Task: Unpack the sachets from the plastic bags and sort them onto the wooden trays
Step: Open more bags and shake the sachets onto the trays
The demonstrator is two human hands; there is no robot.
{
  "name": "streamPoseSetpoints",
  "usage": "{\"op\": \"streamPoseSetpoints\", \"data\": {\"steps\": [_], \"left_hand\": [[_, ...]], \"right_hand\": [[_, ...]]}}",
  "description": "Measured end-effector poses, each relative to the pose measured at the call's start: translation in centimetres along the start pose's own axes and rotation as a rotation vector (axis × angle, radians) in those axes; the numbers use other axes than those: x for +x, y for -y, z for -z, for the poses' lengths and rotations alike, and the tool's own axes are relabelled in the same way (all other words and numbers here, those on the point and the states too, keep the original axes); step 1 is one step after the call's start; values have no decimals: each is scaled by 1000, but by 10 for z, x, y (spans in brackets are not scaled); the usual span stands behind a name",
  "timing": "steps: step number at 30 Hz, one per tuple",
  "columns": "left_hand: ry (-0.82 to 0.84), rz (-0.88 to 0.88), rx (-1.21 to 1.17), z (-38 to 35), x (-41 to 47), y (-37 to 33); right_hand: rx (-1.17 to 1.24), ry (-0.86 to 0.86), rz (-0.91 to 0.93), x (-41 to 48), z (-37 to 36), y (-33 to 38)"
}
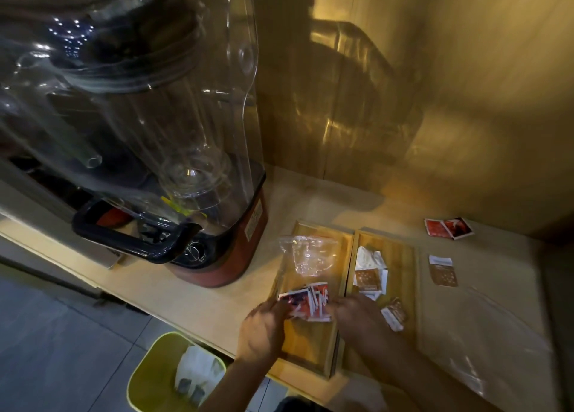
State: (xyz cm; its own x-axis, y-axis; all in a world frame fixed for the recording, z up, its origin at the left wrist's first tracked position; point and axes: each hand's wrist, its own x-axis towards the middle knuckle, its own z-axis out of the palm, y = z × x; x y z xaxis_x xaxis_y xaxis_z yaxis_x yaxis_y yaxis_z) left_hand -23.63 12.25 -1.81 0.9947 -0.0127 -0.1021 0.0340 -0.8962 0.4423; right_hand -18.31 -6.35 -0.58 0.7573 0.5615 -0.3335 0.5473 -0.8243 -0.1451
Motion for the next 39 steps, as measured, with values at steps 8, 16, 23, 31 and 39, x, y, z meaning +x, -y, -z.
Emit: {"op": "streamPoseSetpoints", "data": {"steps": [8, 16, 23, 31, 39], "left_hand": [[-112, -19, -557, 45, 22, -13], [9, 114, -871, 71, 29, -21], [3, 120, -881, 80, 31, -29], [-47, 82, -854, 97, 42, -31], [-156, 3, -724, 113, 57, -44]], "right_hand": [[607, -162, -33, -2, 53, -5], [1136, -134, -229, -10, 72, 4], [1303, -252, -292, -6, 76, 13], [1393, -342, -323, 0, 89, 20], [1518, -491, -411, 6, 108, 18]]}}
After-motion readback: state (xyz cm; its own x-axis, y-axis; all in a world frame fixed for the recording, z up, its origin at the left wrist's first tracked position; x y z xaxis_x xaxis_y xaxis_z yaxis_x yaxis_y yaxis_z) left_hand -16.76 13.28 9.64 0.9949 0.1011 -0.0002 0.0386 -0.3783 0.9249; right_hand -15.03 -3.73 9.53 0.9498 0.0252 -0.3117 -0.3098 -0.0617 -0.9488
